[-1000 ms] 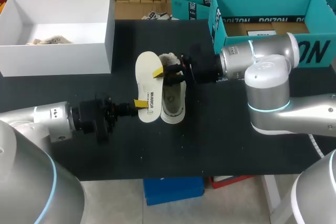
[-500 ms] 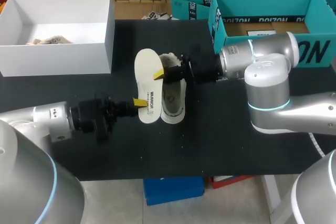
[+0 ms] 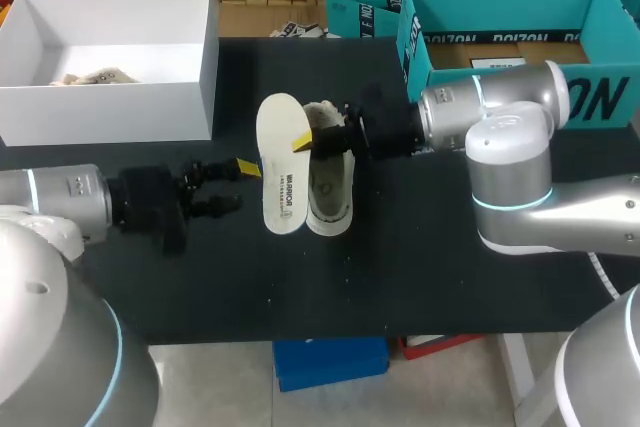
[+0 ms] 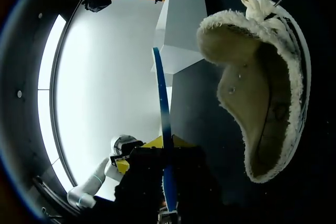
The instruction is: Take the shoe out of the shoebox, open the shoe tongue, remove and reinsert the insole, then place the shoe into the shoebox
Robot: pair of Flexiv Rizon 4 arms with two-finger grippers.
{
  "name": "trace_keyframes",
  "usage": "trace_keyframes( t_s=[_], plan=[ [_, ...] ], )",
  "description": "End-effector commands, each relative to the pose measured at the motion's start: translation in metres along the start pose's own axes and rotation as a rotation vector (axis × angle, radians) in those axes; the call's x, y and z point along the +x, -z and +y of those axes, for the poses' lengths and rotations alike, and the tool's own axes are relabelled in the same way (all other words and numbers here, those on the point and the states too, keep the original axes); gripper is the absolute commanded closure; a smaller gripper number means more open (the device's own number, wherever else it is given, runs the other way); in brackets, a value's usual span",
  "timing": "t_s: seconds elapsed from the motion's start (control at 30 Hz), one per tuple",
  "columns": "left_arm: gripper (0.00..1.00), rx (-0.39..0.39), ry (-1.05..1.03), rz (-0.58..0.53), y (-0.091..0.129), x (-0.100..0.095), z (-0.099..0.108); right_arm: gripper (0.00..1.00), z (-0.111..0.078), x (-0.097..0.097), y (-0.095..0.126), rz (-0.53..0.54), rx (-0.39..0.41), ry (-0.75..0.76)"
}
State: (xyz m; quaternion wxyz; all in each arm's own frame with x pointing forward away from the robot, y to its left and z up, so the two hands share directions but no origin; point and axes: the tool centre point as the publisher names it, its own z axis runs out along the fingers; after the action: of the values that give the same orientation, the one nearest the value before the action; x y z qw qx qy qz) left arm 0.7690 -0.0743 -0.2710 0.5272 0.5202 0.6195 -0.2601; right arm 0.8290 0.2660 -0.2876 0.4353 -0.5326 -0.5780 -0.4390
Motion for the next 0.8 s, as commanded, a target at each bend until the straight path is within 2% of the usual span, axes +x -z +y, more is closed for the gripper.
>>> trace_keyframes(
  t_s=[0.03,0.3,0.37,0.6,0.8],
  plan=[
    [0.00,0.047,-0.083,0.361,0.024,-0.021,0.004,1.00,0.000,-0.001,-0.001,0.000,-0.003,0.000],
    [0.00,0.074,-0.174,0.500,0.020,-0.048,0.012,1.00,0.000,-0.001,-0.001,0.000,-0.003,0.000],
    [0.00,0.060,-0.213,0.531,0.018,-0.055,0.014,1.00,0.000,-0.001,-0.001,0.000,-0.003,0.000],
    [0.00,0.040,-0.242,0.545,0.012,-0.078,0.014,1.00,0.000,-0.001,-0.001,0.000,-0.003,0.000],
    [0.00,0.040,-0.242,0.545,0.012,-0.078,0.014,1.00,0.000,-0.001,-0.001,0.000,-0.003,0.000]
  ],
)
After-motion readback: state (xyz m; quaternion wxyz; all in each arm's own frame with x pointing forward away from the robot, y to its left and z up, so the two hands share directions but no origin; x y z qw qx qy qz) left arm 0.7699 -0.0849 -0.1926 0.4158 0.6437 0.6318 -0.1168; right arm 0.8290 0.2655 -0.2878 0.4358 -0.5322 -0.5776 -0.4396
